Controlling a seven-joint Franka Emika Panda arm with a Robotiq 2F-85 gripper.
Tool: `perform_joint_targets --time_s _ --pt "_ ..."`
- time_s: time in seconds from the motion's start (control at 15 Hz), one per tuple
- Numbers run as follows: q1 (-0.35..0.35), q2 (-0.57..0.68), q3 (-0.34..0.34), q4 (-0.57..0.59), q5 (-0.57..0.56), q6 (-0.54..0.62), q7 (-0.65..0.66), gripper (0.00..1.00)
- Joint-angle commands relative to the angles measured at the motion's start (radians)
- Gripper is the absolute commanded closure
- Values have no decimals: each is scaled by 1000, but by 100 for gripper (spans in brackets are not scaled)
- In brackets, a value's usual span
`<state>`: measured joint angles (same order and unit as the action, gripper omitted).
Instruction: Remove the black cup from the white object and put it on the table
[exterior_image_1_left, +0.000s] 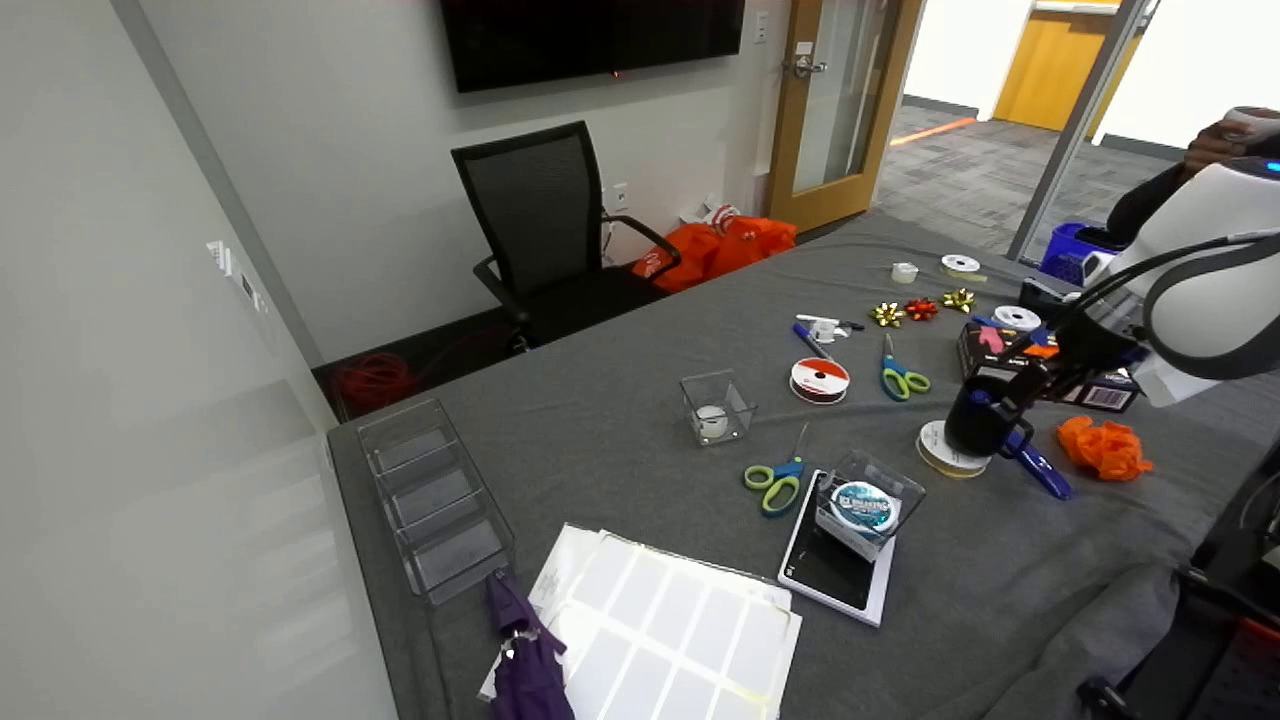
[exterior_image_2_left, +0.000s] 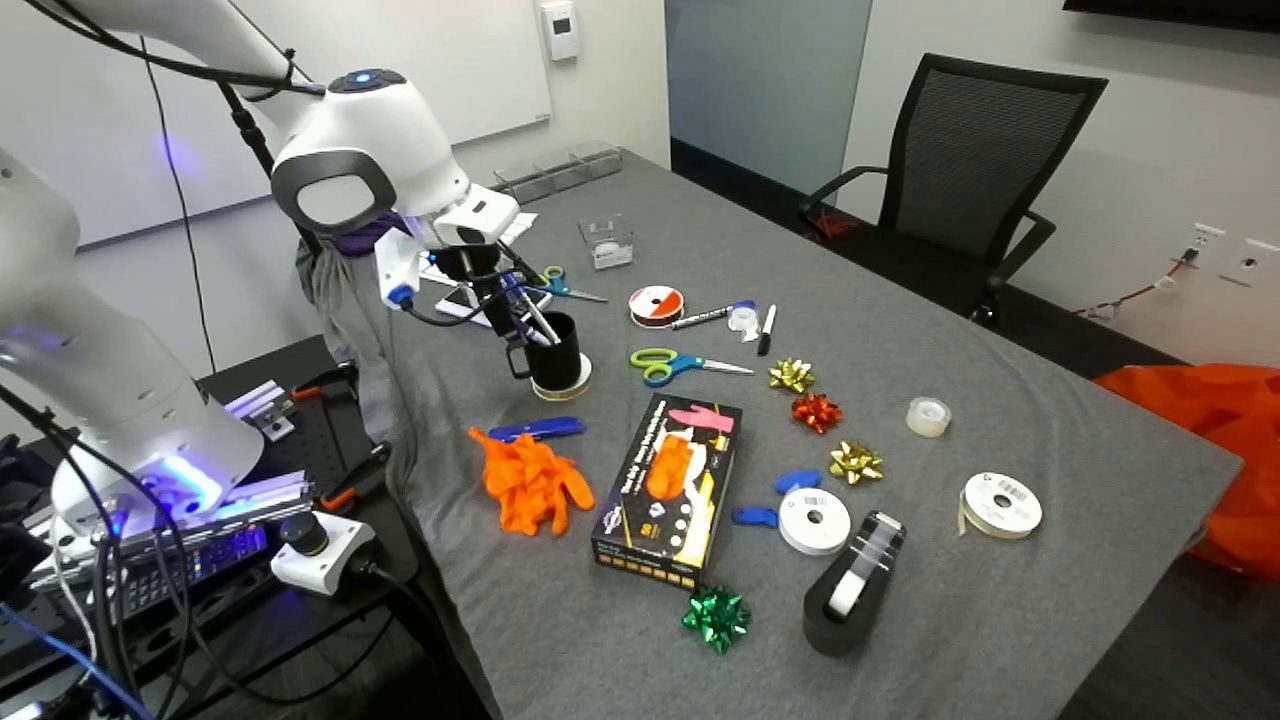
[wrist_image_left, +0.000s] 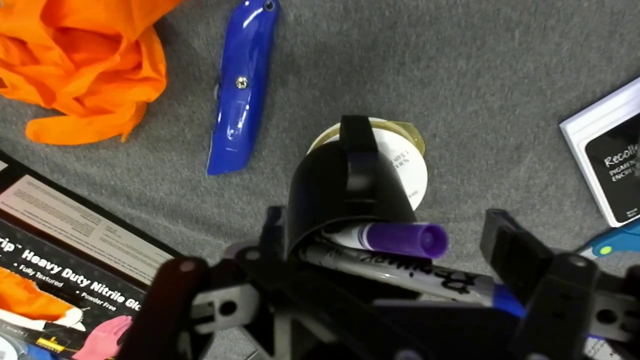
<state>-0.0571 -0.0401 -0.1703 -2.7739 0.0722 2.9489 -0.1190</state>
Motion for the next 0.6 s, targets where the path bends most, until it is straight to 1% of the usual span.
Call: perform_joint_targets --time_s 0.0,0.33,0.53 --pt "1 -3 -8 0 29 -11 -36 0" --pt "-2 3 -19 0 25 -21 -45 0" --pt "10 14 -19 0 56 -12 -125 0"
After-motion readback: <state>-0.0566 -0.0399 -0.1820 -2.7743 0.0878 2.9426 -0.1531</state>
